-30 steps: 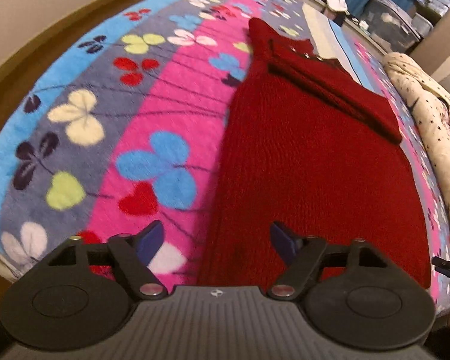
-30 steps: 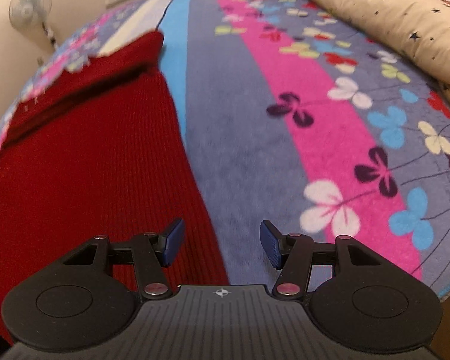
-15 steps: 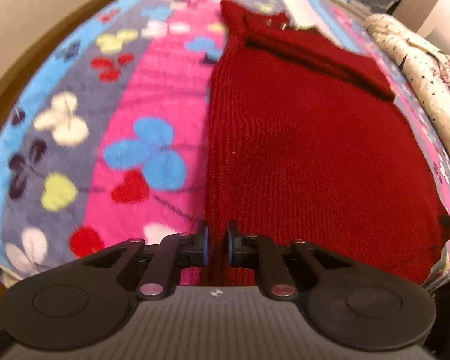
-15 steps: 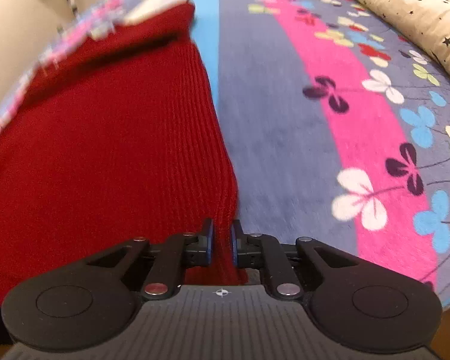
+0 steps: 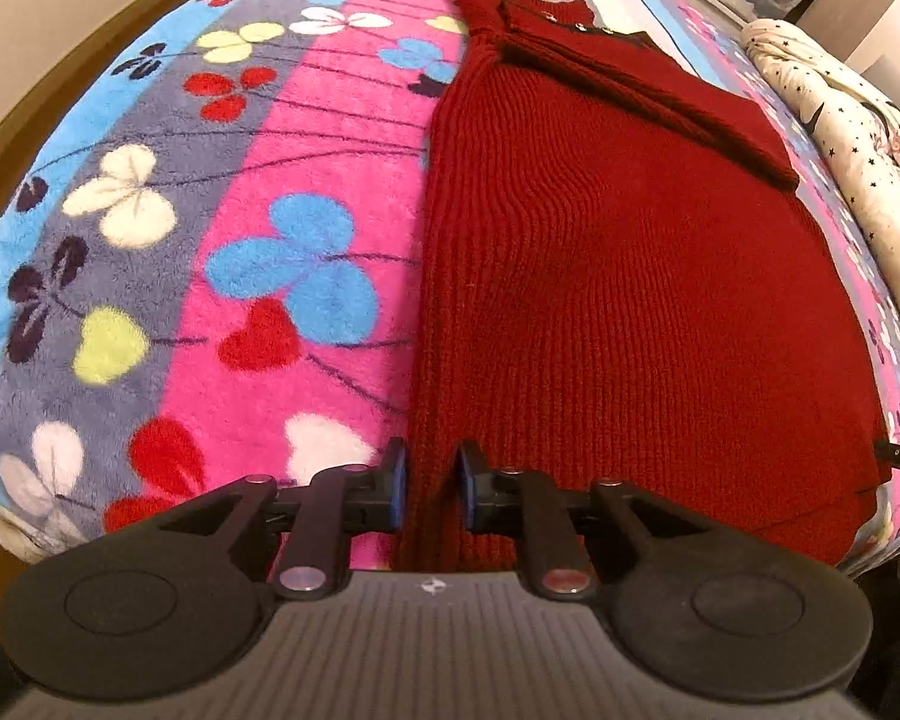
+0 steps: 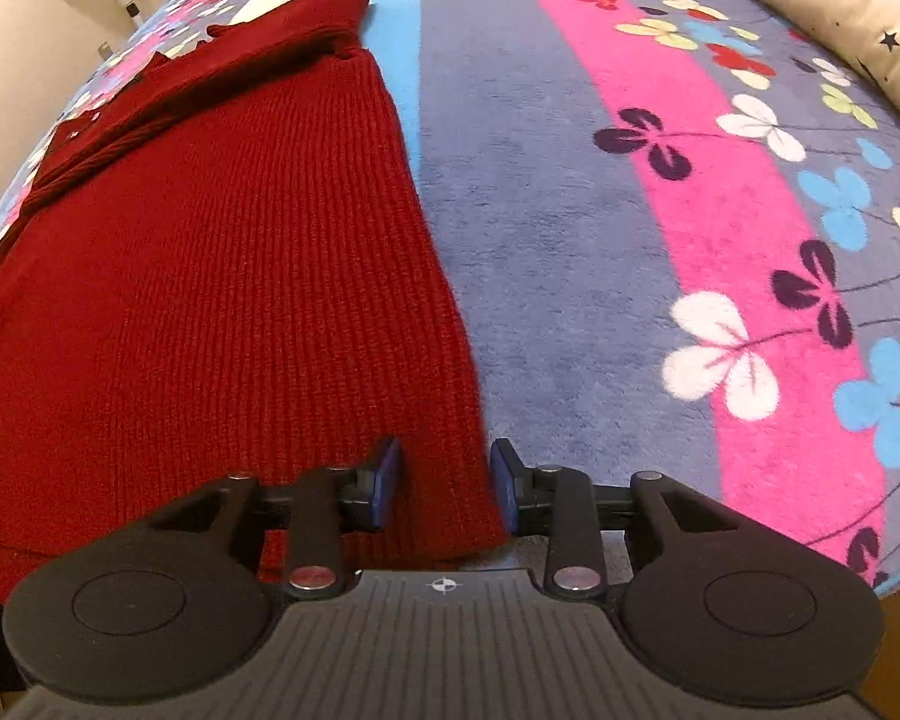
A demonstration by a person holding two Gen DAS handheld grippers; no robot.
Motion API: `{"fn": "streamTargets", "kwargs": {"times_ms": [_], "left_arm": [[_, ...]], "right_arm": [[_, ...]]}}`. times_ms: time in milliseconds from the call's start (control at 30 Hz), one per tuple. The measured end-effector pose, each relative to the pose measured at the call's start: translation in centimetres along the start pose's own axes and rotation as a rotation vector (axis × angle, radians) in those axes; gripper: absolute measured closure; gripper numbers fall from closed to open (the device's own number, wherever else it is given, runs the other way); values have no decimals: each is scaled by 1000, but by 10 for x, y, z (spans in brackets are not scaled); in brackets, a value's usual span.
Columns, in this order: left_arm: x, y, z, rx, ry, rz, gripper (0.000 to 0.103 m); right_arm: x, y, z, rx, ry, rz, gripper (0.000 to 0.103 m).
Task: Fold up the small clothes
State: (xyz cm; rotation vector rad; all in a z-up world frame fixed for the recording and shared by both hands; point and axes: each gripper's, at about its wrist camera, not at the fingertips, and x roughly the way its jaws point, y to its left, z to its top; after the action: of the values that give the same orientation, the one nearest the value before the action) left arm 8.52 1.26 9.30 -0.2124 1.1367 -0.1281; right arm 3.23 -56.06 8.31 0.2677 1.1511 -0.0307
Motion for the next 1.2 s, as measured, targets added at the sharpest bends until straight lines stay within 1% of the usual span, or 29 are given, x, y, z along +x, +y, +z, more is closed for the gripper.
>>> {"fn": "streamTargets", "kwargs": {"times_ms": [233,767,800,833,933,1000,1033,1067,1133,1200], "left_arm": [[1,0,-2,1,3,5,81],[2,0,-3,14,8,5,79],[3,-1,-3,15,8,6,79],[3,-1,-3,17,9,7,79],[4,-4,-4,36,9,11,79],[5,-6,-5,58,5,19,81],[4,-8,-5,69,0,18,87],[3,-10,-6,77,-5,15,90],[0,-13,-6,95,-18,17,91],[-7,-15,-6,102,-46,1,92]], "right_arm": [[1,1,0,-13,3,-8,68],[3,7,0,-37,0,-22,69],[3,7,0,-42,-1,-22,71],[3,8,0,-46,-3,-22,77],[2,9,0,-56,-10,-14,88],[0,10,0,-59,-26,-9,90],[-2,10,0,-58,-36,-3,90],[-4,9,0,-54,-46,7,91],[-10,7,1,-40,-81,26,91],[-21,3,3,-15,-132,57,92]]}}
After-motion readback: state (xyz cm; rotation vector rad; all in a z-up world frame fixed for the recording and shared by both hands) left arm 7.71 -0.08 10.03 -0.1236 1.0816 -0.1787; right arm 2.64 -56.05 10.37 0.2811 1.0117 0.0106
